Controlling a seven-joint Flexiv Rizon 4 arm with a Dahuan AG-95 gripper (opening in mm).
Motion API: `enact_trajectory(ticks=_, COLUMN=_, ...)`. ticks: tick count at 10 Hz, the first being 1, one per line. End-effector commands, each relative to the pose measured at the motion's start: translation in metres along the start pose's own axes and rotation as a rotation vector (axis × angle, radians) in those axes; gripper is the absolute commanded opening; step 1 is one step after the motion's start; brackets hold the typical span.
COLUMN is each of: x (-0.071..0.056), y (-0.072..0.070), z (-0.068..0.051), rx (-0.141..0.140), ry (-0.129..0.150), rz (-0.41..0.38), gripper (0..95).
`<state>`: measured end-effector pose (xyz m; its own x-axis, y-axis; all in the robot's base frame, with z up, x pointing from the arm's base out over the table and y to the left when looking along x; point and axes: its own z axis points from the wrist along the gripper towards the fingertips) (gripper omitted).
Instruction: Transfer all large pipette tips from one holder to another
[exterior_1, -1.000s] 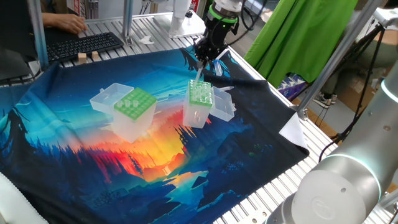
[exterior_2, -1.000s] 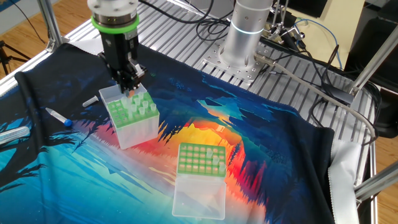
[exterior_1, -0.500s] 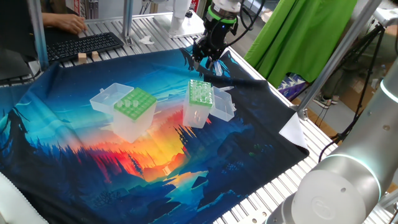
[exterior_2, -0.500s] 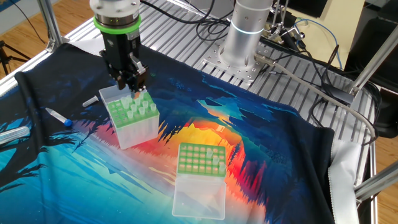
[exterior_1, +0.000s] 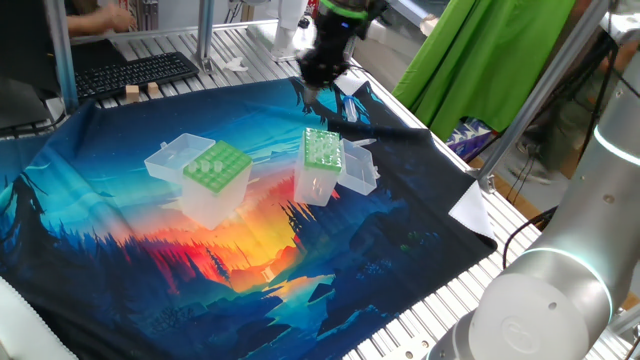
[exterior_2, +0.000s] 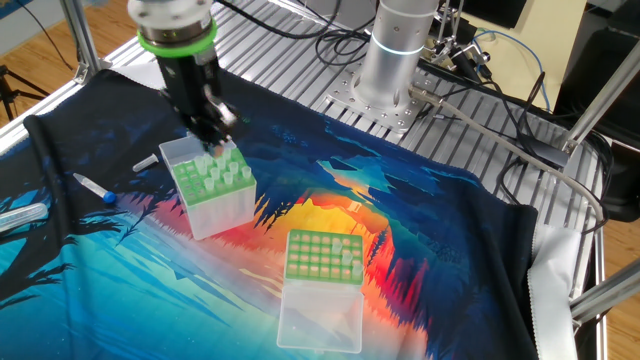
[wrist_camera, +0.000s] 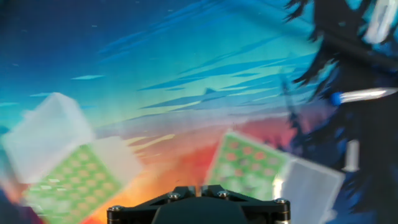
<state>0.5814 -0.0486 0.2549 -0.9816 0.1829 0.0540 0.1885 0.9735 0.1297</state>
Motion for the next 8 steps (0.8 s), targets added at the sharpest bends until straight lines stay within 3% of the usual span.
enact_trajectory(ticks=1, x=0.005, y=0.038, z=0.005, rx=0.018, ry=-0.030, rz=0.038, gripper=0.0)
enact_trajectory(ticks=3, x=0.007, y=0.062, z=0.012, rx=0.018, ry=-0.031, rz=0.094, gripper=0.0)
enact_trajectory(ticks=8, x=0.010, y=0.087, z=0.035, rx=0.039, ry=-0.043, rz=0.107, gripper=0.0)
